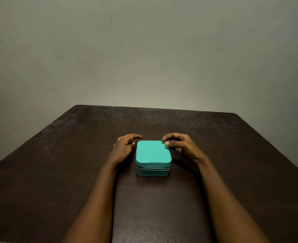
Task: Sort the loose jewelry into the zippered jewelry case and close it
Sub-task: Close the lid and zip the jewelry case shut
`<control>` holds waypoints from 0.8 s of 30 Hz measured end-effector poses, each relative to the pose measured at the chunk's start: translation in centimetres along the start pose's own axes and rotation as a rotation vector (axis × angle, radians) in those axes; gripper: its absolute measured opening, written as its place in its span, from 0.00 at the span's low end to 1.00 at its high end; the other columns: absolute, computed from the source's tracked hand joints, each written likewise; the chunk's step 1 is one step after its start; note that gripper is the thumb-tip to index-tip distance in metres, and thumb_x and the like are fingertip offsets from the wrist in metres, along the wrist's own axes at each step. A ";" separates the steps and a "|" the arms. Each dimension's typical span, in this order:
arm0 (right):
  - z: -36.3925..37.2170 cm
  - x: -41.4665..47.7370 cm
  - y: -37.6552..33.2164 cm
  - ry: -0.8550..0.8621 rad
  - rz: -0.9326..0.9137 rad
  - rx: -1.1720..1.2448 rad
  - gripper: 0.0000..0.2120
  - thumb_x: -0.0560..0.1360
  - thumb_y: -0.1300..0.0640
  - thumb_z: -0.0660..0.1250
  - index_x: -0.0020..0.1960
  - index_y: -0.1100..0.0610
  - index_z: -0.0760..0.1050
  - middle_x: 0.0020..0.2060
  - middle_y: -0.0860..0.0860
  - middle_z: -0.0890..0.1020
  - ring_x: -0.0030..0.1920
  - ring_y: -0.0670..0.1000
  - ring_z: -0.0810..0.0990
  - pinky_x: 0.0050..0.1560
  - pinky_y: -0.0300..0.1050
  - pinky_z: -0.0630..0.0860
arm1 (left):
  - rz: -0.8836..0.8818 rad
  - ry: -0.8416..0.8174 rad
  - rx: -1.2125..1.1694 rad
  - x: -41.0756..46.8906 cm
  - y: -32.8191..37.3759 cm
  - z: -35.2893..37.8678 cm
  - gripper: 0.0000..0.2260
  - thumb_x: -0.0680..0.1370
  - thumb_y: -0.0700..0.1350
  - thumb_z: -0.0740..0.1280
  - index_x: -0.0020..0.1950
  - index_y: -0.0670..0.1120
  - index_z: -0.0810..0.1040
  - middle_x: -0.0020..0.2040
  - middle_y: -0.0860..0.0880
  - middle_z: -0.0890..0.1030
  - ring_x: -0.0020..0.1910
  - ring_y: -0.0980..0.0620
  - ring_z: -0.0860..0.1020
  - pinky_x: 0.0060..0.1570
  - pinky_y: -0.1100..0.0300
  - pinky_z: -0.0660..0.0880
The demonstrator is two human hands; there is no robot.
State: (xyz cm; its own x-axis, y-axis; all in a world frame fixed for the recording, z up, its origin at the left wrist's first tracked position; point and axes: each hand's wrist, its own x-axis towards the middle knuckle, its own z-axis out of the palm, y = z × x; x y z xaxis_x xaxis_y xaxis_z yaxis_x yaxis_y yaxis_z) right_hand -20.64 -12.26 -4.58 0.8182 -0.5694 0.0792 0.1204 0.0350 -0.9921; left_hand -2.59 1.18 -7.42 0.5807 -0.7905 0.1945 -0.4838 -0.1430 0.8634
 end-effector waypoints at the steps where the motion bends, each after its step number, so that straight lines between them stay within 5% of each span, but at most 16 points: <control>1: 0.3 0.0 0.3 0.006 0.029 0.017 0.07 0.70 0.71 0.66 0.43 0.60 0.78 0.40 0.55 0.80 0.40 0.51 0.80 0.42 0.42 0.77 | 0.011 -0.012 0.079 -0.1 0.2 0.0 0.19 0.77 0.42 0.59 0.47 0.70 0.76 0.62 0.56 0.75 0.66 0.51 0.68 0.69 0.47 0.62; 4: 1.3 -0.1 0.6 -0.016 0.103 0.069 0.07 0.71 0.66 0.69 0.47 0.58 0.76 0.42 0.56 0.80 0.40 0.53 0.80 0.41 0.45 0.77 | -0.035 -0.099 0.178 -0.3 1.2 0.3 0.14 0.81 0.46 0.56 0.53 0.66 0.74 0.64 0.61 0.71 0.66 0.56 0.57 0.62 0.56 0.49; 11: 2.2 -0.3 0.2 -0.087 0.164 0.026 0.16 0.65 0.62 0.74 0.51 0.56 0.74 0.44 0.54 0.80 0.41 0.52 0.81 0.38 0.44 0.78 | -0.191 -0.251 0.303 0.0 1.2 0.2 0.15 0.81 0.51 0.53 0.65 0.63 0.69 0.74 0.50 0.56 0.71 0.44 0.49 0.68 0.51 0.47; 17: 2.2 -0.4 0.2 -0.085 0.168 0.010 0.14 0.69 0.65 0.71 0.52 0.56 0.73 0.45 0.55 0.79 0.41 0.53 0.81 0.39 0.45 0.79 | -0.105 -0.229 0.377 0.2 1.2 0.4 0.11 0.81 0.46 0.53 0.56 0.59 0.72 0.65 0.58 0.66 0.70 0.52 0.53 0.64 0.50 0.48; 24: 2.3 -0.4 0.4 -0.073 0.145 0.035 0.14 0.69 0.67 0.71 0.52 0.57 0.73 0.44 0.54 0.79 0.39 0.51 0.81 0.35 0.42 0.78 | -0.041 0.005 0.365 0.4 0.9 0.8 0.08 0.80 0.46 0.59 0.50 0.54 0.78 0.56 0.56 0.77 0.64 0.51 0.63 0.55 0.52 0.54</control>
State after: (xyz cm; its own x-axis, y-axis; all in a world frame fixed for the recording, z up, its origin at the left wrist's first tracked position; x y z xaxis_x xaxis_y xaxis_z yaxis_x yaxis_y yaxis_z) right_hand -19.60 -10.11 -4.79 0.8668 -0.4954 -0.0565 0.0167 0.1421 -0.9897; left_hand -3.27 0.26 -6.91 0.6070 -0.7772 0.1660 -0.6616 -0.3784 0.6474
